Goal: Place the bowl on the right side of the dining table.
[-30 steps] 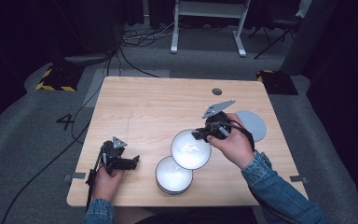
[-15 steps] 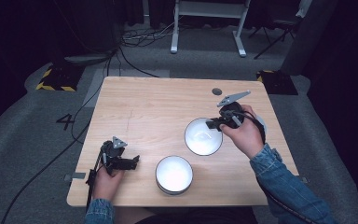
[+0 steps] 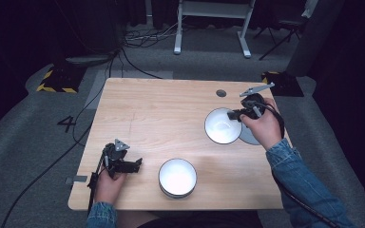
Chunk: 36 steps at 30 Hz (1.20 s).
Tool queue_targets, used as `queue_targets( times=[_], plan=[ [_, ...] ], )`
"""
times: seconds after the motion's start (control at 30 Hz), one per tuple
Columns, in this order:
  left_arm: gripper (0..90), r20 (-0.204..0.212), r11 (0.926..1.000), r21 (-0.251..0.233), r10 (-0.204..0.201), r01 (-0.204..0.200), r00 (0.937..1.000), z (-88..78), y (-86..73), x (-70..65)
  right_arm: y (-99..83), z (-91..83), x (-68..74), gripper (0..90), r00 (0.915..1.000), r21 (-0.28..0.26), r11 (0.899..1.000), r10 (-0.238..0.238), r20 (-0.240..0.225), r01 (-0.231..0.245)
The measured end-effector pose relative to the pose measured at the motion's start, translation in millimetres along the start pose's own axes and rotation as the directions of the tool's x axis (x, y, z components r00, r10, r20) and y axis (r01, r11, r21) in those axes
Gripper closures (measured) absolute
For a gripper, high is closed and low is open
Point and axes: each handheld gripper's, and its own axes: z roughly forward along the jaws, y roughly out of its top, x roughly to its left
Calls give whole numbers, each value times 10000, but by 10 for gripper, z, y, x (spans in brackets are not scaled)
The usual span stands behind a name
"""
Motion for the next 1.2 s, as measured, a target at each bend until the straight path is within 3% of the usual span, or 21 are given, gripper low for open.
queue_targets(
  times=[0.4,0.73,0.97,1.07,1.2],
  plan=[
    [47,-46,10000,21,-1,2,10000,15,16,5,-85,-43,-401,810,9945,-102,9970,775,700,-769],
    [48,-106,10000,14,17,-16,9999,16,22,6,-200,-62,-716,810,9824,-70,9898,1423,1210,-1425],
    [48,-112,10000,13,3,-3,9999,16,21,5,-300,-52,-995,810,9656,21,9805,1933,1740,-1966],
    [48,-112,10000,9,-2,2,9999,16,21,5,-323,-41,-1062,810,9630,25,9800,1951,1860,-1990],
    [48,-115,10000,8,-3,3,9999,16,21,5,-384,-16,-1202,809,9487,-79,9672,2507,1928,-2540]
  ],
)
